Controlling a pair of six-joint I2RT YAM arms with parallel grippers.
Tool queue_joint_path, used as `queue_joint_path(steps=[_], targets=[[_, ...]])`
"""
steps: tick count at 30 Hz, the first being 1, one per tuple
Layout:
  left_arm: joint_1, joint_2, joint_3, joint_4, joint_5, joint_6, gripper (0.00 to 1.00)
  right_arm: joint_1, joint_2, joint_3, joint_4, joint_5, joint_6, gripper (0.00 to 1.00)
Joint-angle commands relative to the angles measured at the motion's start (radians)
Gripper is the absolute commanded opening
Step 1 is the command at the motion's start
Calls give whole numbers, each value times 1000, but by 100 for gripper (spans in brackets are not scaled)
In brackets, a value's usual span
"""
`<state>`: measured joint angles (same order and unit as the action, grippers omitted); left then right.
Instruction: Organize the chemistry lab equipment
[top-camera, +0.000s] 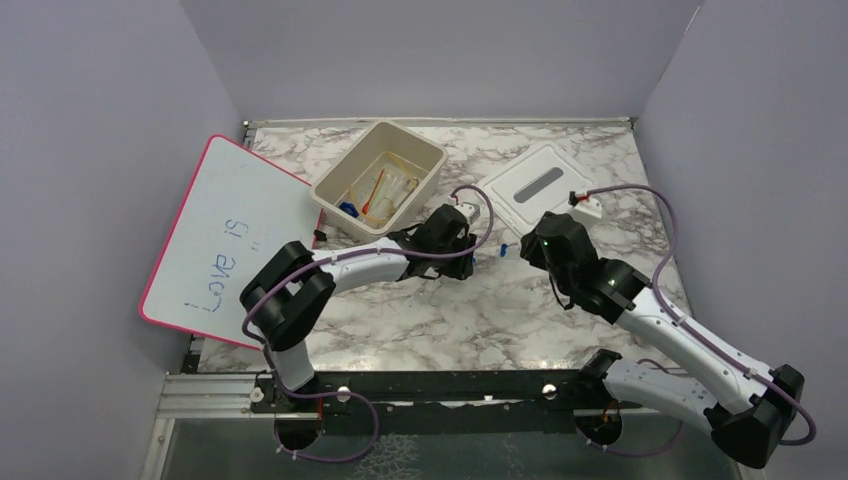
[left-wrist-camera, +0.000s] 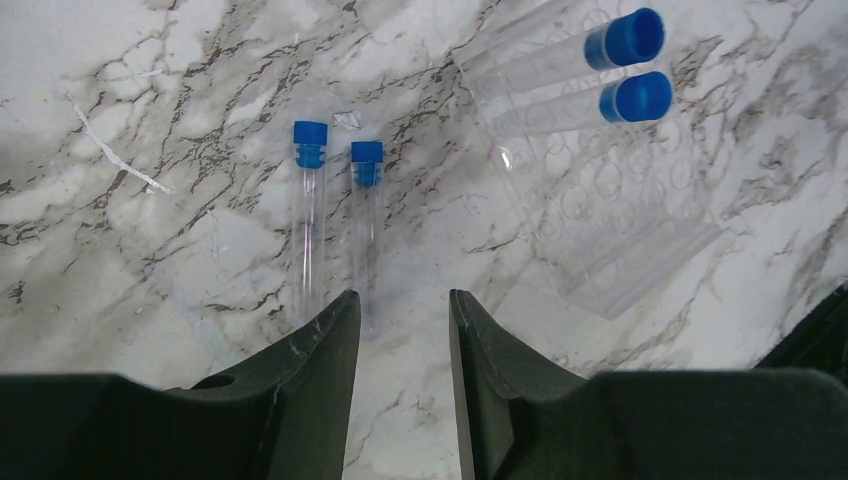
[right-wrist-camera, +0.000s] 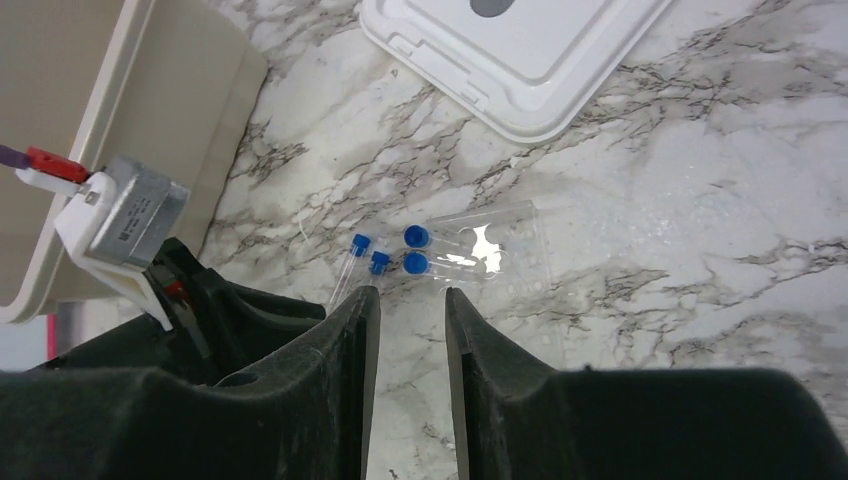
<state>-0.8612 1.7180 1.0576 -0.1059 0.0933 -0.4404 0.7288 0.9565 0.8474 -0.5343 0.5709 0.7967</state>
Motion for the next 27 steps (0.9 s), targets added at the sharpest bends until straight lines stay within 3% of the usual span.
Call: queue_joint_path(steps=[1, 9, 18, 27], targets=[[-23, 50, 57, -53, -69, 37, 41, -2, -63, -34, -56, 105, 46, 35], [-44, 120, 87, -100, -86, 54, 38, -3, -80, -37, -77, 122, 62, 35], [-78, 159, 99, -125, -198, 81, 35, -3, -76, -54, -68, 115, 74, 35], [-118, 173, 127, -163, -265, 90, 11, -3, -88, -61, -51, 109, 75, 35]])
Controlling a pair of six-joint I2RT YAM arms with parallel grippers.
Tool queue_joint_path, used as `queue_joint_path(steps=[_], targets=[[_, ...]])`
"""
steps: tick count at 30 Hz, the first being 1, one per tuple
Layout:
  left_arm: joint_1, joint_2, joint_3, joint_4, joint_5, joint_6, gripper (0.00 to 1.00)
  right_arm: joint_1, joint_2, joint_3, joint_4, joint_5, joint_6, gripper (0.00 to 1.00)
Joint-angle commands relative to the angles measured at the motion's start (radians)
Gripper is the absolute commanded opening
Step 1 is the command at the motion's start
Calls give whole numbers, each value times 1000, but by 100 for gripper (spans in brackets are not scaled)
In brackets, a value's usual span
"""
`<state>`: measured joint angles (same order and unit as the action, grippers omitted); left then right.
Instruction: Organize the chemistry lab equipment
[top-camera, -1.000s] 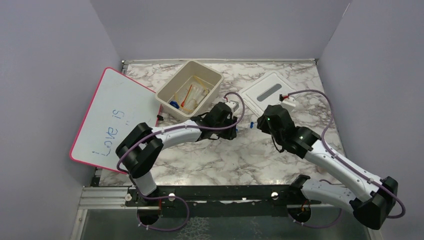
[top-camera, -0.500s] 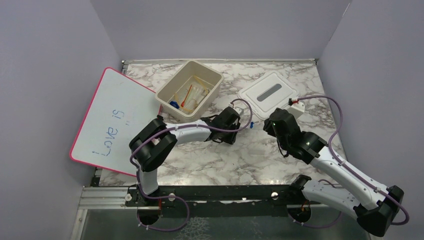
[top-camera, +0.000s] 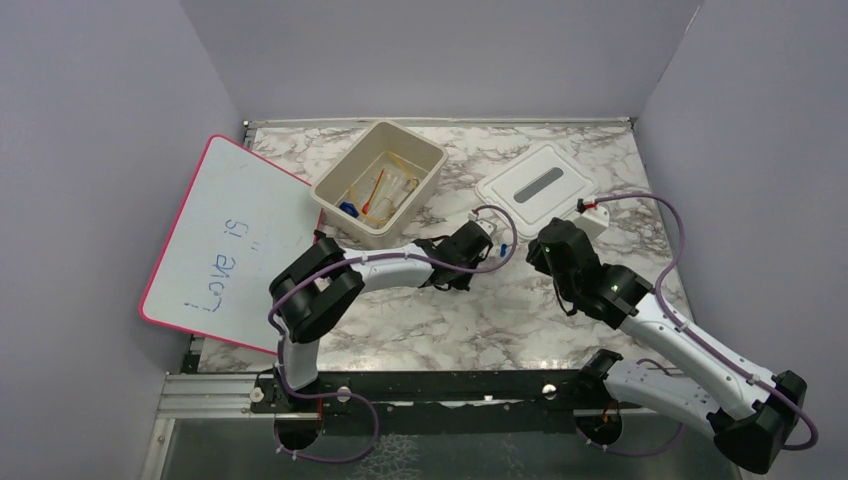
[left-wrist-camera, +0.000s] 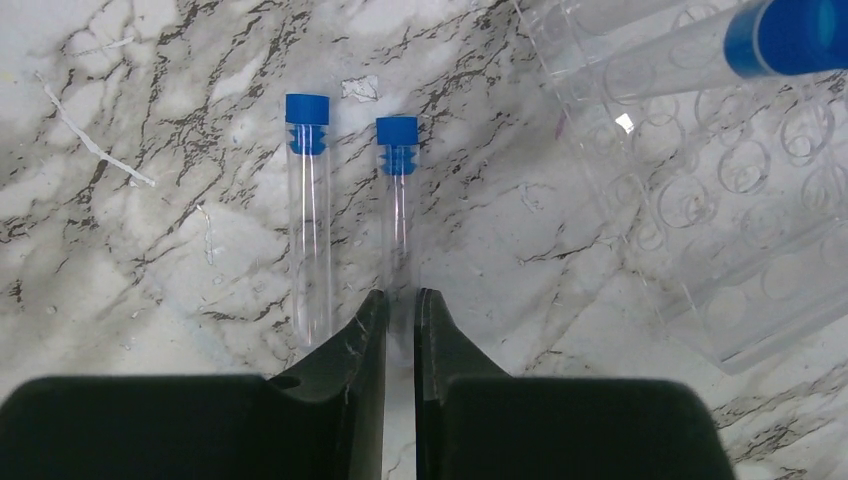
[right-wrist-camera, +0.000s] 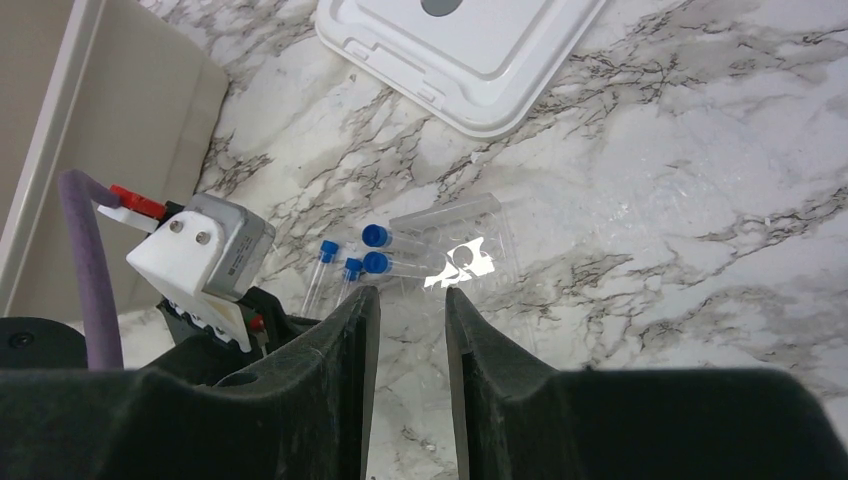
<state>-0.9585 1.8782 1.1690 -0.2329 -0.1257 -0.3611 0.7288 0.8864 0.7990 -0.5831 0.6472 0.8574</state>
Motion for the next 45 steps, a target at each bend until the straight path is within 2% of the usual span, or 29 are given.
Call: queue_joint_path(steps=[1, 9, 18, 24, 29, 35, 45], targets=[[-23, 6, 12, -33, -45, 8, 10, -2, -18, -17, 10, 20, 4, 35], [-23, -209, -106, 99, 21, 30, 9, -17, -39, -98, 128, -165, -15, 41], [-23, -420, -288, 257, 23, 72, 8, -21, -31, -129, 361, -527, -71, 49], [-23, -570, -387, 360, 41, 86, 8, -21, 2, -77, 370, -555, -19, 58], [-23, -640, -431, 405, 59, 90, 8, -21, 84, -16, 344, -594, 22, 61], [-23, -669, -444, 411, 71, 78, 8, -23, 163, 25, 383, -626, 28, 59], [-23, -691, -438, 386, 69, 80, 8, -82, 234, 61, 395, -727, 31, 41]])
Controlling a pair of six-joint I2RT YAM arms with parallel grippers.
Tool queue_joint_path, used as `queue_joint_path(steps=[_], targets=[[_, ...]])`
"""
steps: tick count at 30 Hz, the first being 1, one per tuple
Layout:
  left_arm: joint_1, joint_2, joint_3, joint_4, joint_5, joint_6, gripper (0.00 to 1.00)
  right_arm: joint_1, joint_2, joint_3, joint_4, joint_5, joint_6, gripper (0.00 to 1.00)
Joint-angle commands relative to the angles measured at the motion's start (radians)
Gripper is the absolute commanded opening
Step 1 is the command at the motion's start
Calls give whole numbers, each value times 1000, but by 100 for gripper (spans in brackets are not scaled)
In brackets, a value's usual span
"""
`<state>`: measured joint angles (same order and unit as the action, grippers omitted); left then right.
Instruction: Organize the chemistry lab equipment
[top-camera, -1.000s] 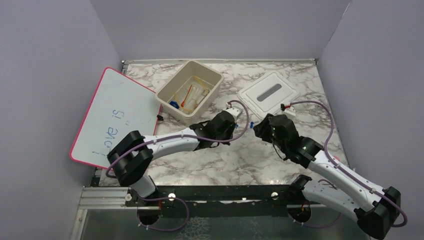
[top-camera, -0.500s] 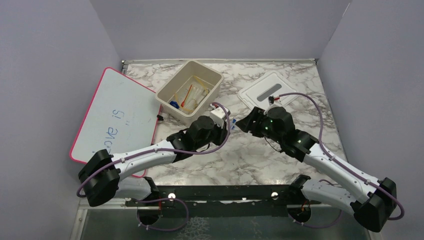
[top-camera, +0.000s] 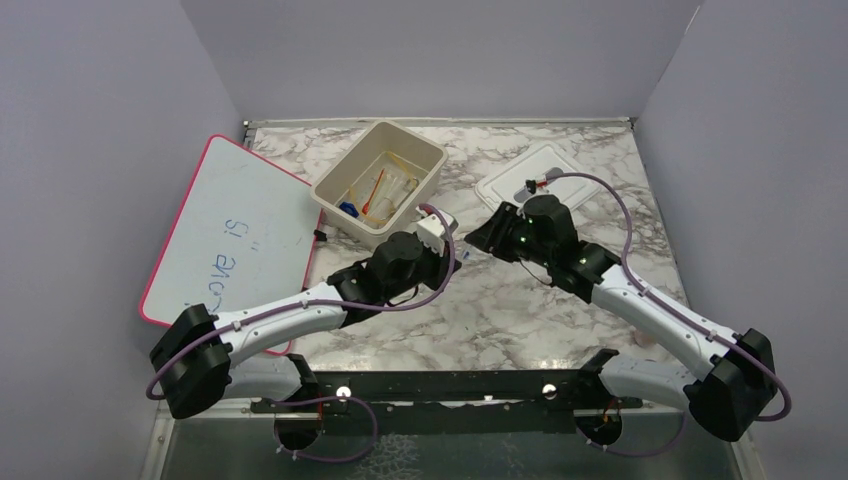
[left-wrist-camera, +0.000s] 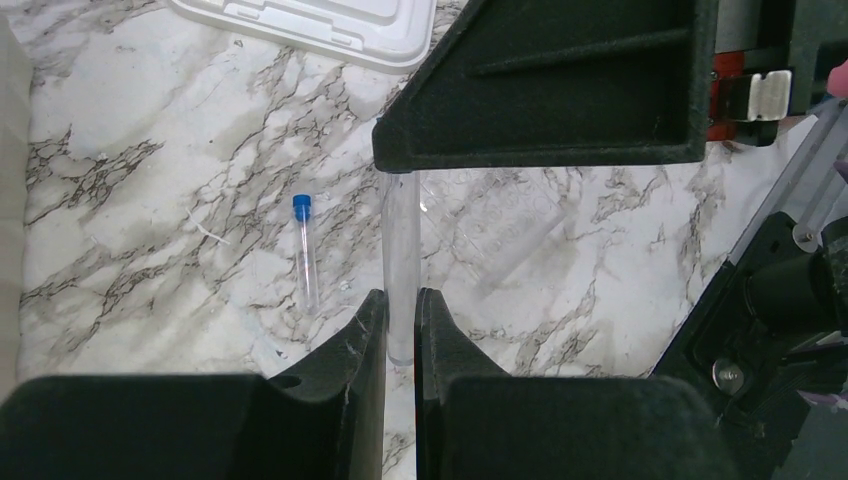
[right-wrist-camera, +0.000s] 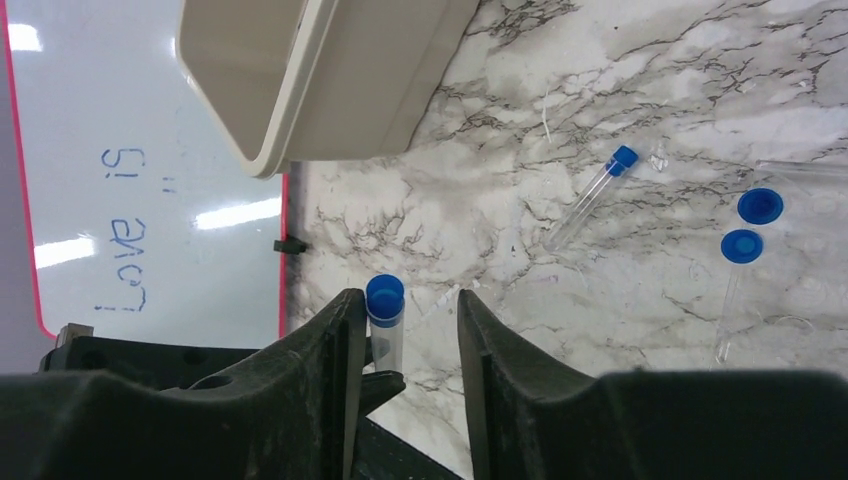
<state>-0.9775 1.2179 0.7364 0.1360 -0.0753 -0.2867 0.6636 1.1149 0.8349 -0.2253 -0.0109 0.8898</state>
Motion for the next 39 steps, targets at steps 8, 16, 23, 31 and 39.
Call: queue_joint_path(steps=[8, 16, 23, 31, 39], targets=[[-4, -25, -5, 15, 20, 17, 8, -31, 19, 21, 64, -146, -17, 37], [-4, -24, -6, 13, 9, 23, 9, -45, 19, 19, 84, -147, -54, 24], [-5, -26, -5, 9, 15, 40, 9, -60, 29, 47, 58, -167, -92, 38], [-4, -36, -21, 16, 14, 79, 9, -93, 76, 90, 34, -310, -124, 37], [-4, -50, -29, 23, 16, 98, 9, -107, 115, 128, -12, -397, -171, 36]])
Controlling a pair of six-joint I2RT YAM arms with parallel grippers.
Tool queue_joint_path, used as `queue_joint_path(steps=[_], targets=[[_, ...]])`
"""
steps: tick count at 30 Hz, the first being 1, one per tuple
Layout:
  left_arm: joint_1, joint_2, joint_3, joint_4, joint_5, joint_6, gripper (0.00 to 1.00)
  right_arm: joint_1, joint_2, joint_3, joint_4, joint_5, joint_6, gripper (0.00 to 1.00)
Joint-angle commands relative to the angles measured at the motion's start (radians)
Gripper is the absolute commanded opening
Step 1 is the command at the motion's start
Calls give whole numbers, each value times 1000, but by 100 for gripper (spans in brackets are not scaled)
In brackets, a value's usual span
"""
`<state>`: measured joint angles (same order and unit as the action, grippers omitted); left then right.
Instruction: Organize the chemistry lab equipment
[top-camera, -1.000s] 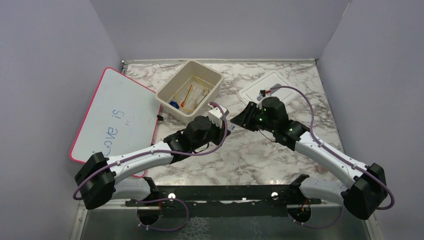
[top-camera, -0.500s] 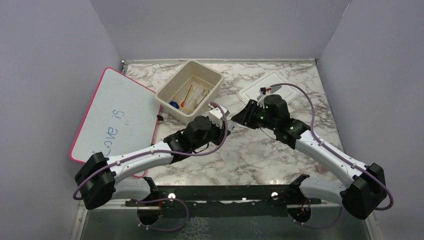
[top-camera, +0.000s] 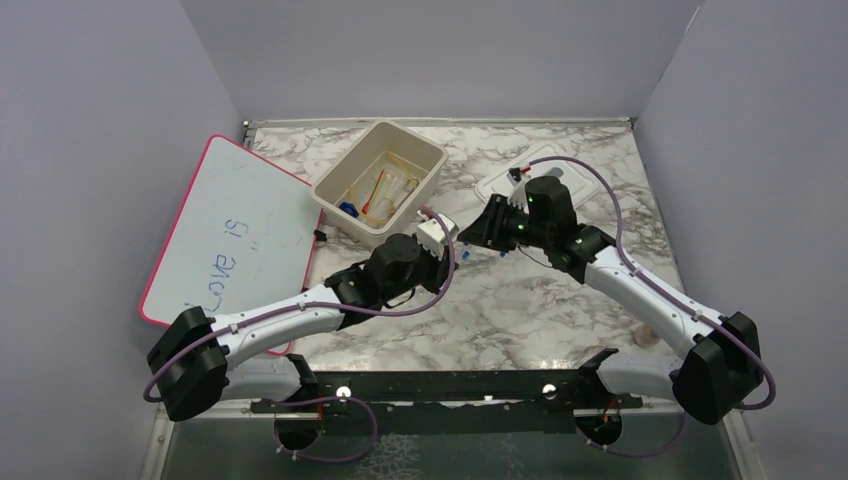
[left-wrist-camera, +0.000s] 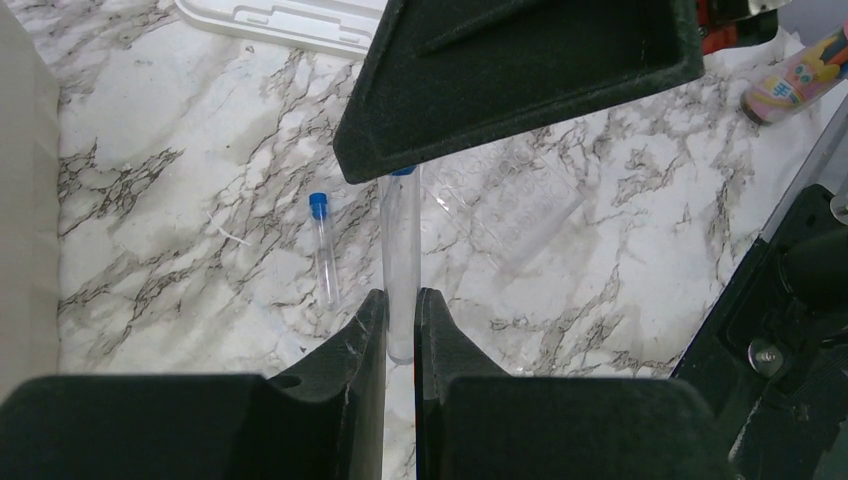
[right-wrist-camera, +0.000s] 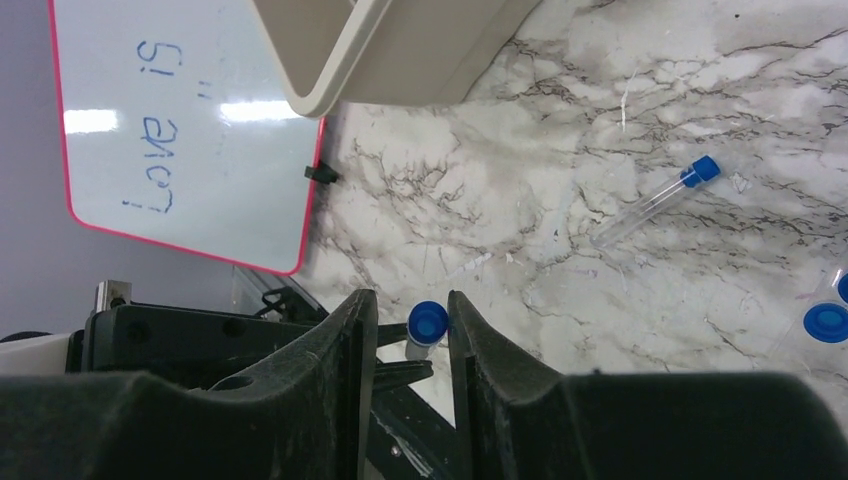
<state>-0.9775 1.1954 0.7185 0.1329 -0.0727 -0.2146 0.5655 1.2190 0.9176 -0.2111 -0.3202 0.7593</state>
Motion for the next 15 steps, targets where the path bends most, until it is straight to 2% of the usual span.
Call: queue_joint_path(steps=[1, 10, 11, 13, 15], targets=[[-4, -27, -10, 27, 13, 26, 9, -10, 13, 49, -27, -97, -43, 35], [-4, -25, -1, 7, -26, 24, 9, -16, 13, 67, -64, -127, -83, 23], [-4, -25, 2, 3, -36, 14, 11, -16, 6, 64, -60, -128, -90, 21], [-4, -23, 14, -14, -73, -11, 29, -16, -10, 59, -59, -111, -112, 19], [-3, -28, 24, -23, -97, -18, 42, -16, -35, 56, -78, -55, -145, 18]])
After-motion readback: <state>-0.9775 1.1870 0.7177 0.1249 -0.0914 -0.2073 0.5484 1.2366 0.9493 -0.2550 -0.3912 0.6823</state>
